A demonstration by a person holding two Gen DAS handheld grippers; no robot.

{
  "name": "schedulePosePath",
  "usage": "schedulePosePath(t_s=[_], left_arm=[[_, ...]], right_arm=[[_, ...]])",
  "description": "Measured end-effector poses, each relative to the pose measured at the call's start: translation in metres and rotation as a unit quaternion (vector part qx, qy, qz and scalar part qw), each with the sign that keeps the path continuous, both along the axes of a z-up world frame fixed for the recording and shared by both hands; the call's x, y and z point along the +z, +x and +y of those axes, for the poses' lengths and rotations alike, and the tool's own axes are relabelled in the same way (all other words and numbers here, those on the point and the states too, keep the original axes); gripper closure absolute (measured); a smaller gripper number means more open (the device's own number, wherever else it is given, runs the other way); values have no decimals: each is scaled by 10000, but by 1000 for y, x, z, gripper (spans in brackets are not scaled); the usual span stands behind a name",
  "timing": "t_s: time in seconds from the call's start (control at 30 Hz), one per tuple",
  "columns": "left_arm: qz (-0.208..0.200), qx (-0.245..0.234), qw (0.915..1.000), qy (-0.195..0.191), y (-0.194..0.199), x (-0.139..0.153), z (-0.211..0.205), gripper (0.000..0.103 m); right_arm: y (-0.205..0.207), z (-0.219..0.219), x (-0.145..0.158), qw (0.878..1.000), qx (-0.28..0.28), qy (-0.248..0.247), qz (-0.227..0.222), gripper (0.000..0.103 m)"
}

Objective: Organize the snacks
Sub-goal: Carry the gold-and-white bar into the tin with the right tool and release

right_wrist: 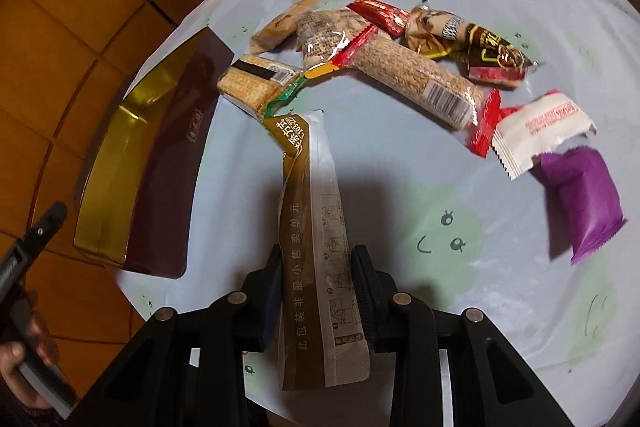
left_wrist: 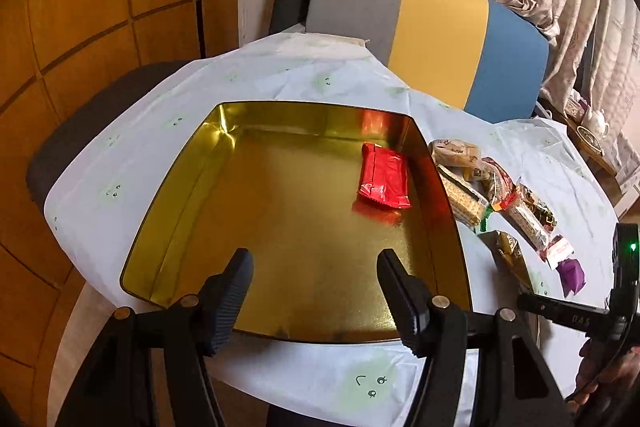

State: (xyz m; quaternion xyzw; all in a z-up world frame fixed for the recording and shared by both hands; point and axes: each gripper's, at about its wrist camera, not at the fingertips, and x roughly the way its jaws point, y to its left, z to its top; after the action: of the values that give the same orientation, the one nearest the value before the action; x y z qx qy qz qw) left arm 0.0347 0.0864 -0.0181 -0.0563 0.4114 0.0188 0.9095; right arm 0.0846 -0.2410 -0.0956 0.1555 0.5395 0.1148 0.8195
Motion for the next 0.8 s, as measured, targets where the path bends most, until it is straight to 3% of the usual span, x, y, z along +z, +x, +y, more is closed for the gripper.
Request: schedulePosePath(t_s=[0.13, 0.47, 0.63, 0.8], left_arm=[[71, -20, 9999, -67, -2, -5, 2, 38], [127, 94, 9998, -144, -7, -11, 14, 38], [161, 153, 9996, -184, -8, -12, 18, 38], [139, 150, 9996, -203, -7, -12, 18, 38]], right_arm=[[-3, 0, -1, 9995, -123, 270, 96, 70], [-6, 14, 4, 9995, -141, 239, 122, 70], [-7, 23, 20, 9993, -154, 331, -79, 71], [-3, 45, 55, 9978, 79, 539, -380, 71]])
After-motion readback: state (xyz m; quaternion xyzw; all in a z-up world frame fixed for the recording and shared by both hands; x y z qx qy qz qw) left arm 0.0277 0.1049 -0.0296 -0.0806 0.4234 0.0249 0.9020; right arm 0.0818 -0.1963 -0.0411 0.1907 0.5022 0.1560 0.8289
